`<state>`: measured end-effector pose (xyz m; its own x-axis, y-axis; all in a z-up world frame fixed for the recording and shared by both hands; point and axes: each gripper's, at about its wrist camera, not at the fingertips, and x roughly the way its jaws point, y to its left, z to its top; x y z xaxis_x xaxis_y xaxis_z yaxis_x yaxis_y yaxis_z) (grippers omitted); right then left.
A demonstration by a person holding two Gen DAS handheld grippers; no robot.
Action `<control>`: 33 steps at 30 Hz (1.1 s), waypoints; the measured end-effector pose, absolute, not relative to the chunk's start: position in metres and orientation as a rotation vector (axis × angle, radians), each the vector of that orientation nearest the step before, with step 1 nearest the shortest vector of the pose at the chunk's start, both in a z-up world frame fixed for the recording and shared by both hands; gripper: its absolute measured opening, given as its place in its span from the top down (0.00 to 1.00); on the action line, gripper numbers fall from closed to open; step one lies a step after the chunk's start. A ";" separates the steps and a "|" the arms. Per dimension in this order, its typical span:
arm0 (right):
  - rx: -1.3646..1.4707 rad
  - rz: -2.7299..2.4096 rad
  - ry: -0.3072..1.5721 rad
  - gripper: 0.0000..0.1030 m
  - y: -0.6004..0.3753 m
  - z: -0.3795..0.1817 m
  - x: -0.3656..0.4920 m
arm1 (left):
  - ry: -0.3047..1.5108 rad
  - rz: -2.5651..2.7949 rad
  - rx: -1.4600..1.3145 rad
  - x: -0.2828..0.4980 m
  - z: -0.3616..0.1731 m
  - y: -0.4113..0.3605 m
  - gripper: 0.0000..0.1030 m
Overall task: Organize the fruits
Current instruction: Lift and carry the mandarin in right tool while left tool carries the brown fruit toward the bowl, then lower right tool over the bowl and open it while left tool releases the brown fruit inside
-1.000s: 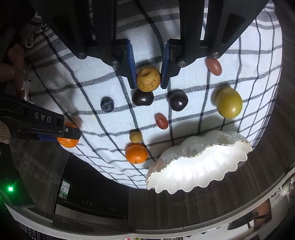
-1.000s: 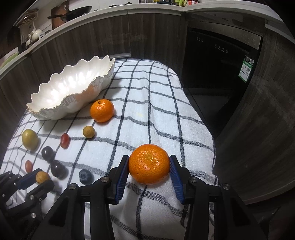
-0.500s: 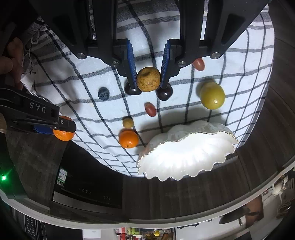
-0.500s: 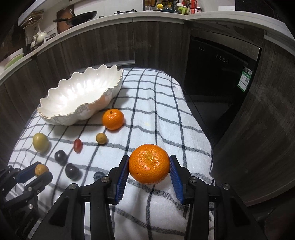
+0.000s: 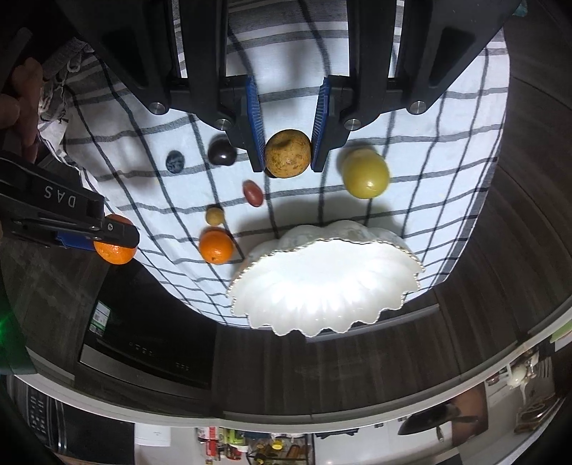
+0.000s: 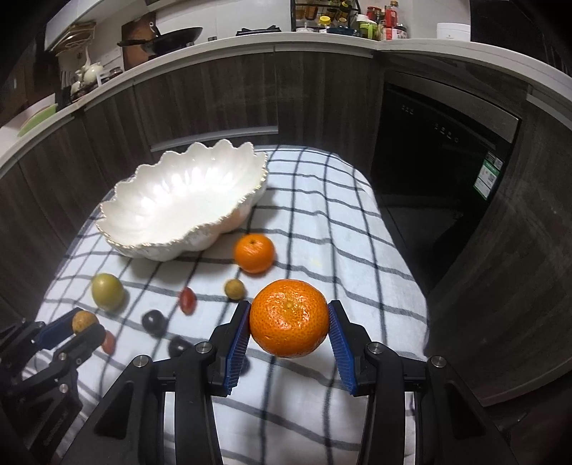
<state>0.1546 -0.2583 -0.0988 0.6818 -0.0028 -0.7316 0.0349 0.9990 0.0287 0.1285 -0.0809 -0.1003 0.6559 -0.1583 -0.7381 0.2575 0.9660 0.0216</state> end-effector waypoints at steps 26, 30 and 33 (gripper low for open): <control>0.000 0.020 0.780 0.57 -0.224 -0.061 0.192 | 0.817 -0.205 0.088 0.177 -0.062 -0.047 0.75; -0.004 0.029 0.764 0.57 -0.219 -0.055 0.201 | 0.801 -0.198 0.091 0.185 -0.056 -0.043 0.75; -0.004 0.034 0.756 0.57 -0.216 -0.052 0.208 | 0.803 -0.196 0.082 0.193 -0.052 -0.038 0.75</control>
<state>0.2085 -0.2164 -0.0518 0.7273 0.0297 -0.6856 -0.0327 0.9994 0.0087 0.1925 -0.0379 -0.0525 0.6774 -0.1430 -0.7216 0.2054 0.9787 -0.0011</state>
